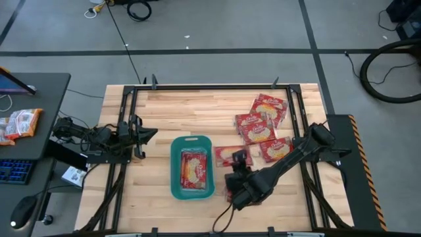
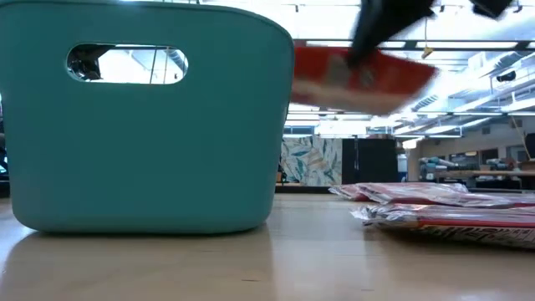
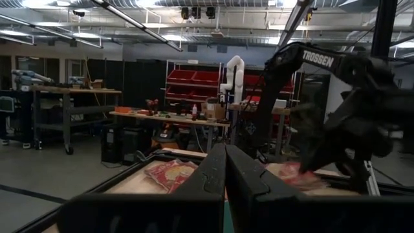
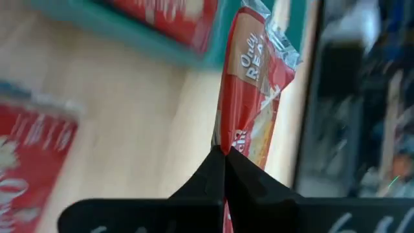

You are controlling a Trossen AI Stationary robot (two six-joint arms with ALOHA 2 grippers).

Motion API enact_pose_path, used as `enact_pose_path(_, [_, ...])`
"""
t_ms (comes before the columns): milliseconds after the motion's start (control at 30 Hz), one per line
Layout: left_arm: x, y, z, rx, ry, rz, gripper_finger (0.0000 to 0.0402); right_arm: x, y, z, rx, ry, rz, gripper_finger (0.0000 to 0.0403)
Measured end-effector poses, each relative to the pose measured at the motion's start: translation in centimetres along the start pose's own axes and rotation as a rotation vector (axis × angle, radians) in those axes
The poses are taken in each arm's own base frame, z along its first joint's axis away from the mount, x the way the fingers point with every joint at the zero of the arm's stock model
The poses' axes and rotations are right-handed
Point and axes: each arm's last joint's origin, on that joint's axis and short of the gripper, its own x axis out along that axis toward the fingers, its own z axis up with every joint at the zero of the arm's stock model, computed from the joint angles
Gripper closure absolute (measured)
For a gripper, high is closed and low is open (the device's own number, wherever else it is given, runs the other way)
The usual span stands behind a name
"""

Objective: Sort popcorn bags into baskets
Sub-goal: Put the red popcorn bag into the green bin

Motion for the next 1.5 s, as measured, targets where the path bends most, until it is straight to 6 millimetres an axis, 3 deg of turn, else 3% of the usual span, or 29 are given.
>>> enact_pose_path(200, [0.0, 0.0, 0.0, 0.000, 0.000, 0.000, 0.0395, -0.1, -0.5, 3.2, -0.351, -0.234, 0.023, 0.0397])
enact_pose_path(367, [0.0, 0.0, 0.0, 0.000, 0.000, 0.000, 0.0395, 0.7, -1.6, 5.0, -0.500, -0.390, 0.049, 0.0397])
enact_pose_path(633, [0.0, 0.0, 0.0, 0.000, 0.001, 0.000, 0.0395, 3.4, -3.1, 5.7, -0.785, -0.464, 0.093, 0.0391])
enact_pose_path(900, [0.0, 0.0, 0.0, -0.001, -0.001, 0.000, 0.0395, 6.4, -4.7, 5.4, -0.972, -0.527, 0.162, 0.0342])
enact_pose_path(1033, [0.0, 0.0, 0.0, -0.001, -0.001, 0.000, 0.0395, 7.3, -5.1, 4.6, -0.911, -0.446, 0.211, 0.0299])
enact_pose_path(1200, [0.0, 0.0, 0.0, 0.005, -0.001, 0.000, 0.0395, 6.6, -4.5, 3.9, -0.702, -0.265, 0.153, 0.0257])
enact_pose_path(1367, [0.0, 0.0, 0.0, 0.005, 0.000, 0.000, 0.0395, 6.3, -3.9, 2.0, -0.506, -0.052, 0.178, 0.0247])
enact_pose_path(1500, [0.0, 0.0, 0.0, 0.006, 0.000, 0.000, 0.0395, 5.6, -4.7, 0.5, -0.320, 0.067, 0.159, 0.0249])
